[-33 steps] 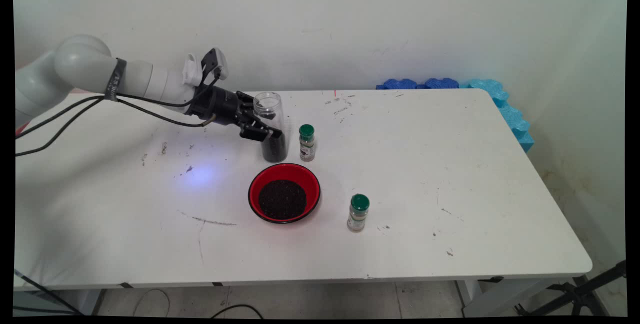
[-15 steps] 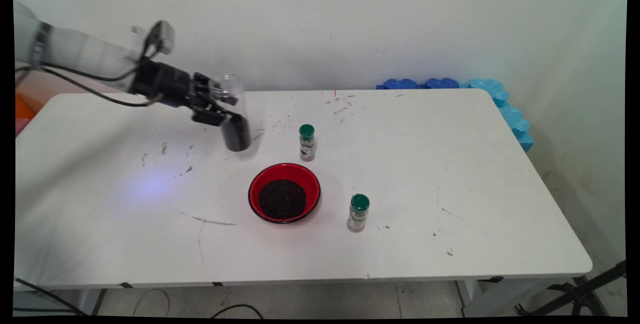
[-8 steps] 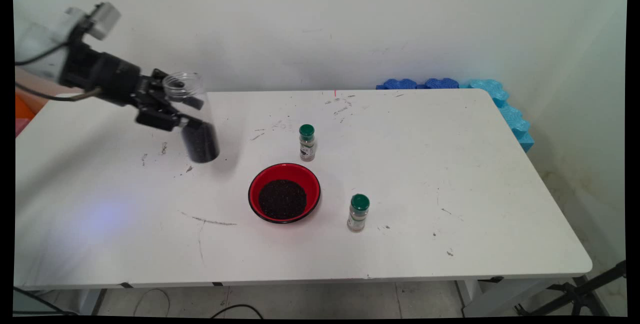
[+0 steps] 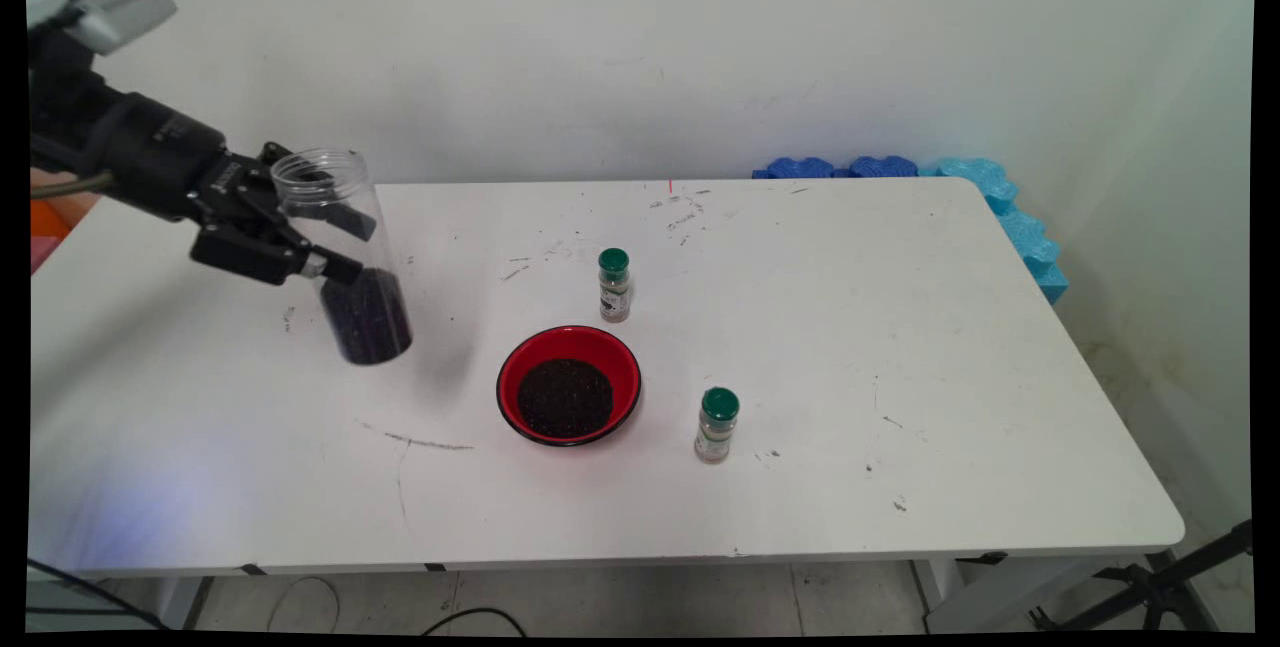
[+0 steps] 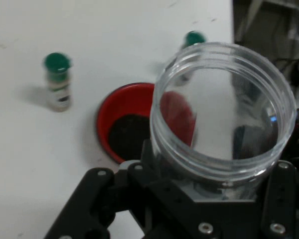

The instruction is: Pour the black seasoning powder in the red bowl

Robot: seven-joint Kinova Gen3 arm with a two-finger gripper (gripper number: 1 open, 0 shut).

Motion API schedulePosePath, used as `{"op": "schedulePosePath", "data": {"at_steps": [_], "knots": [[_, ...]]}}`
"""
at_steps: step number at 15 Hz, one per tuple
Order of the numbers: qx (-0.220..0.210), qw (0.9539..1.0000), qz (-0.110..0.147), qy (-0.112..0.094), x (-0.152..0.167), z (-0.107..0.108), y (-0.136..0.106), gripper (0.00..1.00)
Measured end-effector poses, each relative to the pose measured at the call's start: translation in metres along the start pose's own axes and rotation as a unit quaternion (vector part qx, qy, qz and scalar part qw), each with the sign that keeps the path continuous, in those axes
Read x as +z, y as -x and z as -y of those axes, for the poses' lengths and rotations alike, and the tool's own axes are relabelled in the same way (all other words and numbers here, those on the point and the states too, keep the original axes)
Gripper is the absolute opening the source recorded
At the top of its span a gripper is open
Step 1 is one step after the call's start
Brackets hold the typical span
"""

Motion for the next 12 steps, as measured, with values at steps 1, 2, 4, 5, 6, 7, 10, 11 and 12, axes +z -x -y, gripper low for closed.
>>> {"op": "schedulePosePath", "data": {"at_steps": [1,2,4,5,6,7,10,11,12], "knots": [[-0.002,0.9999,-0.002,0.011,-0.001,-0.008,-0.006,0.0],[-0.004,0.9998,-0.003,0.018,0.0,-0.014,-0.01,0.0],[-0.009,0.9994,-0.006,0.033,0.003,-0.024,-0.02,0.0],[-0.012,0.999,-0.009,0.041,0.006,-0.029,-0.026,0.0],[-0.015,0.9986,-0.012,0.05,0.01,-0.034,-0.032,0.0],[-0.02,0.998,-0.016,0.058,0.015,-0.038,-0.038,0.0],[-0.039,0.9963,-0.021,0.074,0.028,-0.043,-0.049,0.0],[-0.049,0.9954,-0.024,0.079,0.034,-0.044,-0.053,0.0],[-0.061,0.9942,-0.026,0.085,0.041,-0.045,-0.057,0.0]]}}
